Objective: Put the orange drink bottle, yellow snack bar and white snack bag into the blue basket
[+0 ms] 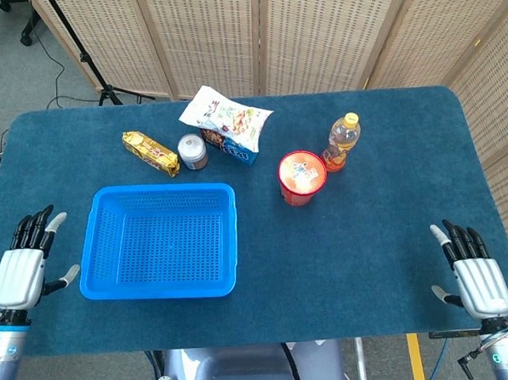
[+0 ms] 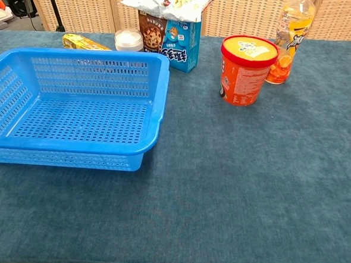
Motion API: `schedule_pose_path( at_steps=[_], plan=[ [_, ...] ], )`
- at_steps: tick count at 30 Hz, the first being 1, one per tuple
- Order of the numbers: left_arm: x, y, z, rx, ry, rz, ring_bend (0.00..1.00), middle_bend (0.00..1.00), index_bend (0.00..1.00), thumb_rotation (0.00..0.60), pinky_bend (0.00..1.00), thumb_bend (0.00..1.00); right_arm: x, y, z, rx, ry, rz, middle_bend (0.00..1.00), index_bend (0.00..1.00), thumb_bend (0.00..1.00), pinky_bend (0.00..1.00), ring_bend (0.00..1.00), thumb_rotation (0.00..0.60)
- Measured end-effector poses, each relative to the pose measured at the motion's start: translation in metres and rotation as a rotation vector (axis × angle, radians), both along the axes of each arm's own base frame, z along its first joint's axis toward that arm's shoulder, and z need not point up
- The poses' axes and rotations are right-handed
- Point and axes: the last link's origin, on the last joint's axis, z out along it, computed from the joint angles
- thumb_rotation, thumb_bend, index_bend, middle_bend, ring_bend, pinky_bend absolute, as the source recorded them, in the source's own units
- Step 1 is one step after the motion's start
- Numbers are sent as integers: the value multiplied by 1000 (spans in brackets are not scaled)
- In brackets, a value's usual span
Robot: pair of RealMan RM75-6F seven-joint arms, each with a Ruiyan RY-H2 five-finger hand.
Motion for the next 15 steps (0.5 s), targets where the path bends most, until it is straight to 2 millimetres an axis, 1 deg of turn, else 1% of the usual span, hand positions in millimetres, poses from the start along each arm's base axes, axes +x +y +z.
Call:
schedule_pose_path(
  at_steps=[4, 8, 10, 12, 15],
  plan=[
    [-2, 3, -2, -12, -9, 7, 0, 0, 75, 600, 0, 211, 10, -18, 5, -41, -11, 32, 0, 0, 156, 8, 0, 600],
    [-4, 5, -5, -27, -12, 20, 0, 0, 75, 600, 0, 212, 23, -40, 6, -87, -36, 65, 0, 0, 145, 8, 0, 600],
    [-7, 7, -7, -38, -14, 33, 0, 0, 76, 600, 0, 212, 26, -48, 3, -84, -42, 66, 0, 0, 141, 8, 0, 600],
    [-10, 10, -9, -48, -17, 48, 0, 0, 76, 600, 0, 213, 29, -60, -2, -72, -49, 62, 0, 0, 135, 8, 0, 600],
    [-13, 15, -11, -54, -25, 61, 0, 0, 76, 600, 0, 214, 36, -82, -10, -54, -60, 60, 0, 0, 131, 8, 0, 600]
  ],
)
